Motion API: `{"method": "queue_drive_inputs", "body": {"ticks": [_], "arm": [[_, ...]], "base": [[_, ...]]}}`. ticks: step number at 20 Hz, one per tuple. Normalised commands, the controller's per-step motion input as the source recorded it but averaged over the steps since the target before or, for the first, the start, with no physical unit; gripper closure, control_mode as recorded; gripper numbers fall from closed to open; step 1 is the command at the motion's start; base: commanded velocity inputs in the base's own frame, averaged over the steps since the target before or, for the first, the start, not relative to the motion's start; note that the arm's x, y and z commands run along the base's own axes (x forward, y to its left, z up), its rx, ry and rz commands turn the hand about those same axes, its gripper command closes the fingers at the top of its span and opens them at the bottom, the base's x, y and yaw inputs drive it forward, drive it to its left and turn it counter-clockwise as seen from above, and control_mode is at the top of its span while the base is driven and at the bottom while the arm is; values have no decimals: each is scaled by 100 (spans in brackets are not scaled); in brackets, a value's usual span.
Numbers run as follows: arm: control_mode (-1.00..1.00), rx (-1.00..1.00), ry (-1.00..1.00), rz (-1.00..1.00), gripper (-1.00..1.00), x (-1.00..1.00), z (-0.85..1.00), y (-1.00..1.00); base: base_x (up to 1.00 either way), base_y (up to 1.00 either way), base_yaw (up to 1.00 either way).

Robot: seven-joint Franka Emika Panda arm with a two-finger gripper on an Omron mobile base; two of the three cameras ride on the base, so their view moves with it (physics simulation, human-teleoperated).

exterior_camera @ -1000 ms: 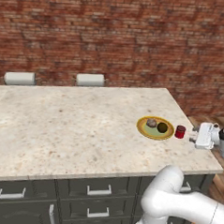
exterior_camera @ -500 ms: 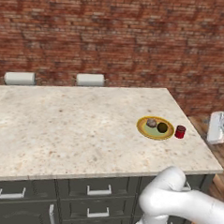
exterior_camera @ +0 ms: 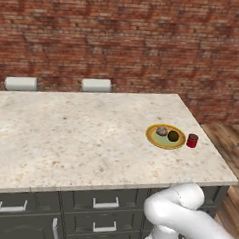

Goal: Pick the avocado and bread from the counter and place them on the plate. Then pick the jam from the cabinet and place it next to the plate. Lastly close the cabinet door.

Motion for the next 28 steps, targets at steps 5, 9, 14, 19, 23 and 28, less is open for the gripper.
{"method": "queue_drive_inputs", "body": {"ticks": [5,9,14,19,23,28], "arm": [[-100,-27,-50,0,-100,-100,99,25],[-100,-31,-28,0,-100,-81,79,60],[-100,-27,-1,-7,-100,-39,32,69],[-100,-23,10,-18,-100,-23,6,56],[-100,-12,4,-14,-100,-7,0,29],[100,0,0,0,-100,0,0,0]], "base": [[0,0,0],[0,0,0],[0,0,0],[0,0,0],[0,0,0],[0,0,0]]}}
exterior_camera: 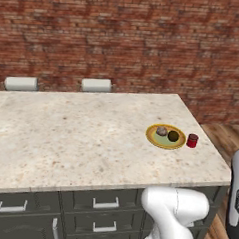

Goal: Pick the avocado and bread from the counter and place them on the plate. Then pick the jam from the cabinet and place it next to the plate. Lastly close the cabinet door.

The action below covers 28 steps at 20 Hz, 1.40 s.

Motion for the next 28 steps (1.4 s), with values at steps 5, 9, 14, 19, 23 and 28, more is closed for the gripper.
{"method": "queue_drive_inputs", "body": {"ticks": [5,9,14,19,23,28], "arm": [[100,0,0,0,-100,0,0,0],[100,0,0,0,-100,0,0,0],[100,0,0,0,-100,0,0,0],[100,0,0,0,-100,0,0,0],[100,0,0,0,-100,0,0,0],[100,0,0,0,-100,0,0,0]], "base": [[-61,-14,0],[-100,-40,0],[-92,-58,-8],[-48,-67,-35],[-5,-65,-50],[0,-54,-57]]}}
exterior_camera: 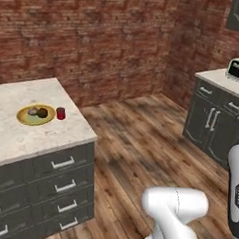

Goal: Pick the avocado and bread from the counter and place them on the plate. Then pick the jam from the cabinet and place it next to the plate. Lastly close the cabinet door.

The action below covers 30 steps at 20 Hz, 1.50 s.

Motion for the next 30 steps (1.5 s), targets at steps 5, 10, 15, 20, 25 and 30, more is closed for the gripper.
{"method": "queue_drive_inputs", "body": {"ticks": [5,10,15,20,25,30], "arm": [[100,0,0,0,-100,0,0,0],[100,0,0,0,-100,0,0,0],[100,0,0,0,-100,0,0,0],[100,0,0,0,-100,0,0,0],[100,0,0,0,-100,0,0,0],[100,0,0,0,-100,0,0,0]], "base": [[0,-49,-58],[0,-49,-55],[0,-46,-54],[0,-44,-51],[0,-39,-50],[0,-16,-49]]}}
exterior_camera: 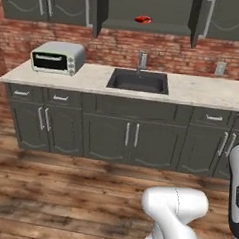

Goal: Pick the avocado and bread from the counter and place them on the plate. Then pick the jam from the cabinet and place it next to the plate. Lastly close the cabinet door.

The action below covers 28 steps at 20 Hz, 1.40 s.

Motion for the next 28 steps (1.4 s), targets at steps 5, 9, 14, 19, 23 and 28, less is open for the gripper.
{"method": "queue_drive_inputs", "body": {"ticks": [5,9,14,19,23,28], "arm": [[100,0,0,0,-100,0,0,0],[100,0,0,0,-100,0,0,0],[100,0,0,0,-100,0,0,0],[100,0,0,0,-100,0,0,0],[100,0,0,0,-100,0,0,0],[100,0,0,0,-100,0,0,0]], "base": [[24,0,-44],[61,10,-38],[69,32,-34],[19,61,-8],[-5,91,4],[-5,97,9]]}}
